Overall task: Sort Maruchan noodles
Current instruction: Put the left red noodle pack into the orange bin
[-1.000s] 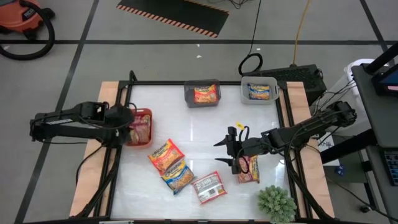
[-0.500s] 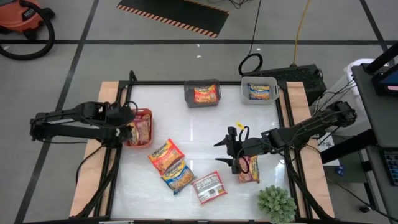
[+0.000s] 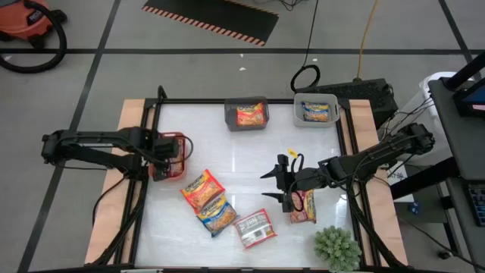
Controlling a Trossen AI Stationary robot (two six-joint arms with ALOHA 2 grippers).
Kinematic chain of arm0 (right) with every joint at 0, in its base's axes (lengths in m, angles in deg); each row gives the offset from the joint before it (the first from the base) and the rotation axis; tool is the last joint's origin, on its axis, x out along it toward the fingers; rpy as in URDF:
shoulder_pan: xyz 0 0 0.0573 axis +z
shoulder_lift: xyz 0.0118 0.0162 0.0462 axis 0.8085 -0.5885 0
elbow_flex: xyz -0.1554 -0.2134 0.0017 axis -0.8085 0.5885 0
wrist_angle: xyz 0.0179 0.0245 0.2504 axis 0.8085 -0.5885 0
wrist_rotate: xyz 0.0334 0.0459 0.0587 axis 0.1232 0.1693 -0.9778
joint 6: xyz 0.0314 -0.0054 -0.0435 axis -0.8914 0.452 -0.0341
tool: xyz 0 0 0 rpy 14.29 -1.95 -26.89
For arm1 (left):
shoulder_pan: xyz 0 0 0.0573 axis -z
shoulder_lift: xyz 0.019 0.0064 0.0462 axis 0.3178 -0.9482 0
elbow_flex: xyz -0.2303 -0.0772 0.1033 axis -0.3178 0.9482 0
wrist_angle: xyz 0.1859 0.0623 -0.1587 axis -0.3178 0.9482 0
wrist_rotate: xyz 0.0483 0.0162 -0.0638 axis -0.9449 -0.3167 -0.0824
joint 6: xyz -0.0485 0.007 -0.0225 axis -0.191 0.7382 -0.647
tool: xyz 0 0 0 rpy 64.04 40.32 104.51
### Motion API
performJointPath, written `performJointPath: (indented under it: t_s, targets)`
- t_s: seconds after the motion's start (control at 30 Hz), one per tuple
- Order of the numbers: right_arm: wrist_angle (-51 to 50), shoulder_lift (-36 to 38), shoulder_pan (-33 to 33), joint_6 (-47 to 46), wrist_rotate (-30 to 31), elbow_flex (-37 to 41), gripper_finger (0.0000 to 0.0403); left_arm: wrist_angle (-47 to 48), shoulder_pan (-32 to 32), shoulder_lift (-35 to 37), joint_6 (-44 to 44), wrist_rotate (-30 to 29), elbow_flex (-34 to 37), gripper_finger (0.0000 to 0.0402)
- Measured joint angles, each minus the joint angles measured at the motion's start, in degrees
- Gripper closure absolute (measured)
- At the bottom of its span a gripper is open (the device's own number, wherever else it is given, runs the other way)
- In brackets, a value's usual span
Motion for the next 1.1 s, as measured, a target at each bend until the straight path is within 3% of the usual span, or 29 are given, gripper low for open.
performJointPath:
  t_s: [0.3,0.8,1.1]
  targets:
    - [0.0,0.0,0.0,0.0,0.0,0.0,0.0156,0.1,-0.9,-8.3,-0.8,-1.6,0.0,0.0306]
    - [0.0,0.0,0.0,0.2,0.0,0.0,0.0156,1.5,-9.6,-13.2,-6.8,-12.1,0.0,0.0309]
    - [0.0,0.0,0.0,0.0,0.0,0.0,0.0156,1.6,-15.2,-13.2,-7.3,-12.7,0.0,0.0309]
